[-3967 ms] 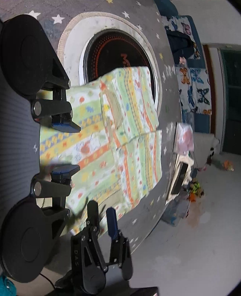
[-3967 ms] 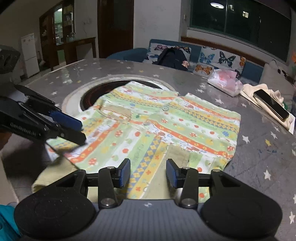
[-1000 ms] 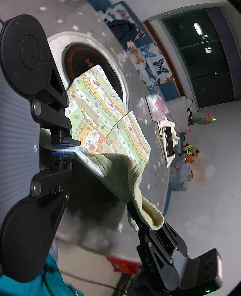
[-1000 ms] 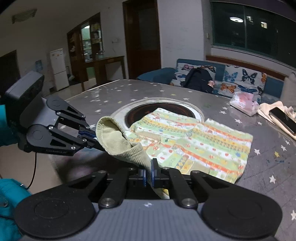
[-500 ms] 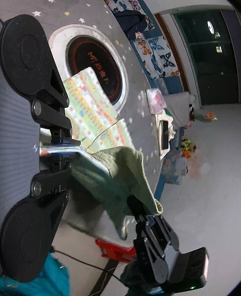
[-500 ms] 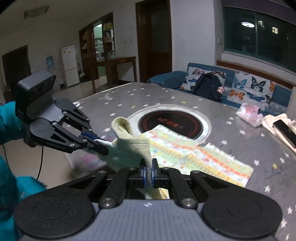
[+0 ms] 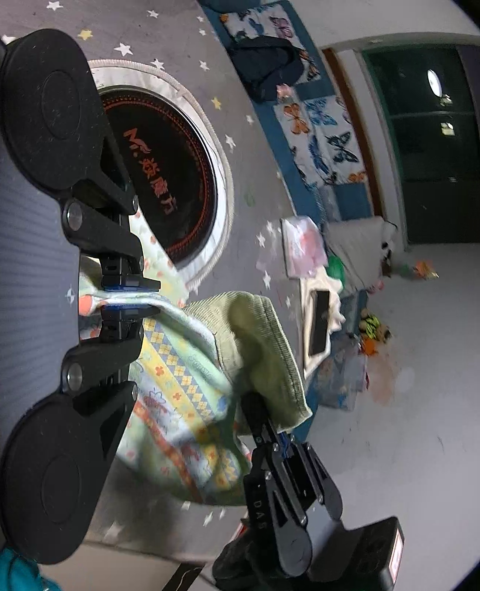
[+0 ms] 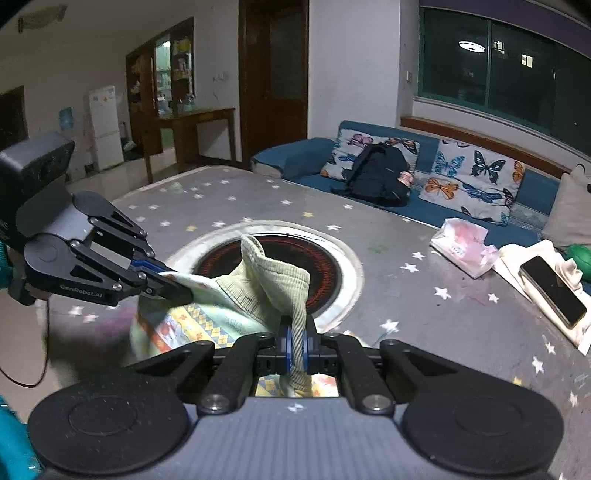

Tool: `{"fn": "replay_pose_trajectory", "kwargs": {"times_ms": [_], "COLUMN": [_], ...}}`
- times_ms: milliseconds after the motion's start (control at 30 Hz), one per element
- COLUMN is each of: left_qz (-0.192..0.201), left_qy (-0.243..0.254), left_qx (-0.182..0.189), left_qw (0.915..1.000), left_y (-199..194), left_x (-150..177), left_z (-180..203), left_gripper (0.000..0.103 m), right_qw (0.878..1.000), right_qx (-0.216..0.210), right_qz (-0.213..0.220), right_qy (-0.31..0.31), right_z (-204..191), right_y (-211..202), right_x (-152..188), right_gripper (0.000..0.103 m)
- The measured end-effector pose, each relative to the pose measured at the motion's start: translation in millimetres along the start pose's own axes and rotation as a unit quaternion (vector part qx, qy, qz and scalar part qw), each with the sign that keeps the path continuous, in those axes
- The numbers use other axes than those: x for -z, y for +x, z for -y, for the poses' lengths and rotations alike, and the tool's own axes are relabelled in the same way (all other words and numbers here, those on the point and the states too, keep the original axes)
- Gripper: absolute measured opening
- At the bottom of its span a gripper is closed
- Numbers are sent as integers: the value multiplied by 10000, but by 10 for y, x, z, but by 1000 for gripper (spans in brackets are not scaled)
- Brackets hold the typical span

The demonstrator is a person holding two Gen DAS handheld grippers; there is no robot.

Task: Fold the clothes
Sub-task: 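Lift and fold the khaki edge over the shirt toward the collar with both grippers, then open both grippers and withdraw them from the folded shirt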

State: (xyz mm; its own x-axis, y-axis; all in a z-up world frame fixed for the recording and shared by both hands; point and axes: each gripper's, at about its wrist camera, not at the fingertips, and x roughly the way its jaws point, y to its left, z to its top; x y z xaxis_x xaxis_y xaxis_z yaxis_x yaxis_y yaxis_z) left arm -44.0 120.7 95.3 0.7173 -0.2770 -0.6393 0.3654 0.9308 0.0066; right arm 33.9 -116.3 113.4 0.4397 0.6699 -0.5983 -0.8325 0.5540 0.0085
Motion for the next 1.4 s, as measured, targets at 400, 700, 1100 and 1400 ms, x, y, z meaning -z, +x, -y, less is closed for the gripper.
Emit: {"fn": "replay_pose_trajectory", "kwargs": {"times_ms": [400,700,1100,1400], "left_qz": [-594,-711,-772,-881], "left_qy": [-608,-866,-1001,-1115], "left_qx": [-60,-127,-235,-572], "left_qw": [9964,9936,9917,9882], "left_y": [704,827,897,921], "left_x": [17,52,-19,21], "left_z": [-422,-525,-600,-711], "left_gripper": [7,7,11,26], "right_qw": [9988,9963,9958,9865], "right_qx": [307,657,679,1114], "right_qz": [-335,-172,-192,-384], "right_qy": [173,517,584,1134], "right_z": [296,389,274,635], "right_y": [803,971,527,619], "right_x": [31,146,502,704], "right_gripper": [5,19,19,10]}}
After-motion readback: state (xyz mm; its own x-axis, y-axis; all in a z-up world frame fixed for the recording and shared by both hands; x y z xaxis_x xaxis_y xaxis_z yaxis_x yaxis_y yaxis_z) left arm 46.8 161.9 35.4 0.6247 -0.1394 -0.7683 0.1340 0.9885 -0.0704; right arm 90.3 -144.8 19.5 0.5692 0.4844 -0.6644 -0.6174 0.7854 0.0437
